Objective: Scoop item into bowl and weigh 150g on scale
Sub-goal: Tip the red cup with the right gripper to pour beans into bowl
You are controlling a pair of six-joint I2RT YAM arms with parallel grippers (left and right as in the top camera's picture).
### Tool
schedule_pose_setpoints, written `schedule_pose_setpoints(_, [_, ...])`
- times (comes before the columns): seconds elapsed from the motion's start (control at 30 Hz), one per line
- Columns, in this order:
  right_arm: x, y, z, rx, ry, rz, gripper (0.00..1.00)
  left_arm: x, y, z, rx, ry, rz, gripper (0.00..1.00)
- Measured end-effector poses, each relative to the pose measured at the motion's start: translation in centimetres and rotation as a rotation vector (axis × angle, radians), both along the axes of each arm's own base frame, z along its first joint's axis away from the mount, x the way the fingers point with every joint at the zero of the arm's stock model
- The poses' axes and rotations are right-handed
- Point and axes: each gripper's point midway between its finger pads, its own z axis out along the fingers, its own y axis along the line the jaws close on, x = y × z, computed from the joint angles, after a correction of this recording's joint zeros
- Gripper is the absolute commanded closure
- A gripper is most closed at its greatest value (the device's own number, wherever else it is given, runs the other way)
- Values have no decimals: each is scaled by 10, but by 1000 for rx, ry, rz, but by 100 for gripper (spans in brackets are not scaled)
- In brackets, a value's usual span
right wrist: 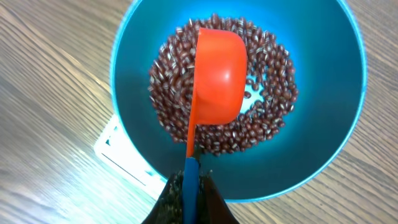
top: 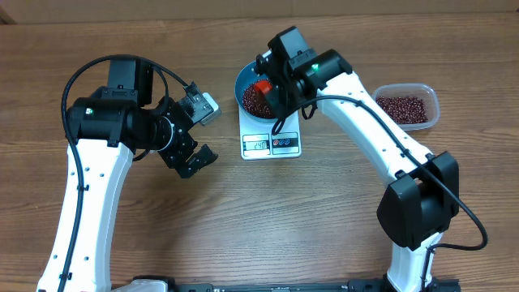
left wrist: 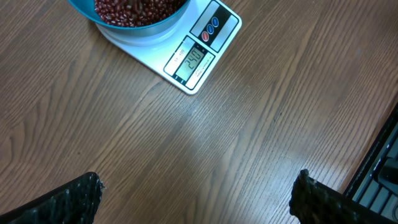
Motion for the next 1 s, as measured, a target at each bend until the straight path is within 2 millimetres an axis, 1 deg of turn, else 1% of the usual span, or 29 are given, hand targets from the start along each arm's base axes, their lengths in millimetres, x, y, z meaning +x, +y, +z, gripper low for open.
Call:
schedule_pose_setpoints(0.1, [4,-3,6,36,9,-36,96,0,0,0,0,0,0,0])
schedule_pose_setpoints(0.3, [5,-16,6,129,93,-86,96,0,0,0,0,0,0,0])
schedule_pose_setpoints(0.43, [5,-23,11,231,154,-100,96,0,0,0,0,0,0,0])
schedule_pose_setpoints(0.67, [10,-36,26,416,232,-121,96,0,0,0,0,0,0,0])
schedule_pose_setpoints(0.87, [5,-49,30,475,297,-150,96,0,0,0,0,0,0,0])
schedule_pose_setpoints(1.0, [1,-47,31,490,315,-145,96,0,0,0,0,0,0,0])
